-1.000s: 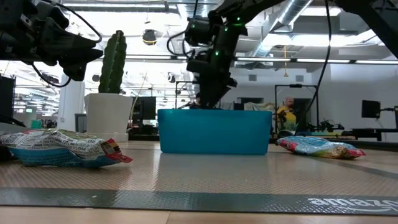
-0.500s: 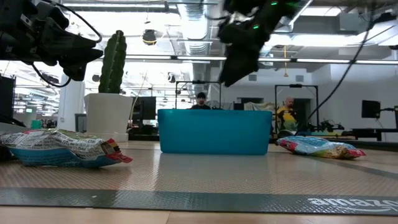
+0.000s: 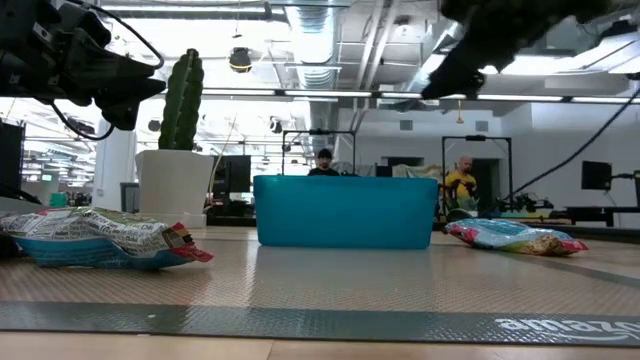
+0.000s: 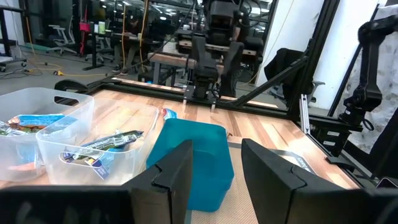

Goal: Pick and place Granola Bars by type
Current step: Put the blue granola bar into the bottom transparent bin

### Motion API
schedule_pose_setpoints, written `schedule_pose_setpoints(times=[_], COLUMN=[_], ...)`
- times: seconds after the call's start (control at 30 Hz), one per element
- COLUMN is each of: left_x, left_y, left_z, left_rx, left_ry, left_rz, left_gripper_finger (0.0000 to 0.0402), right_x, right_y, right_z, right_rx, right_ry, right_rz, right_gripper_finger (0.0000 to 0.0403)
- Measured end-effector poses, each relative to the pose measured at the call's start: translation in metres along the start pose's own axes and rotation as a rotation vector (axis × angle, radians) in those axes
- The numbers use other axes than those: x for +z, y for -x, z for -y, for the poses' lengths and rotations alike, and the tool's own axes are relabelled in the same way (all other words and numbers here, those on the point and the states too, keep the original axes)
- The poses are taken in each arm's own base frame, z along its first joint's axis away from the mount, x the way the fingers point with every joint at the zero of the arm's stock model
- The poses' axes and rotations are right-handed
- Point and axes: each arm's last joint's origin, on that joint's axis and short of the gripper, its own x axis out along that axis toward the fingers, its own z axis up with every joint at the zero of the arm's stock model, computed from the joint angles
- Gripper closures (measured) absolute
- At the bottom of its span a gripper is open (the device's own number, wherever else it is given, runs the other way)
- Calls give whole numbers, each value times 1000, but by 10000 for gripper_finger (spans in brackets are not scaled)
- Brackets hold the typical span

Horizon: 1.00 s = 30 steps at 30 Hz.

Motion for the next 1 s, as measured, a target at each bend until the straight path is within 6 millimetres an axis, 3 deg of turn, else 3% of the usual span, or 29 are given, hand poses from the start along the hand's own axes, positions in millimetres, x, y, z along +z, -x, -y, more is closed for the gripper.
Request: schedule_pose_setpoints(times=[0.53, 1.0], left_x=[0, 0], left_y=[0, 0], left_z=[0, 0], left_rx=[0, 0], left_ry=[0, 0], left_rz=[0, 0], left_gripper_finger=[272, 272], right_x=[-70, -103], right_y=[34, 42], right_z=[6, 13], right_rx=[-2, -32], right_ry=[-21, -75], right_rz=[224, 438], right_gripper_finger=[218, 225])
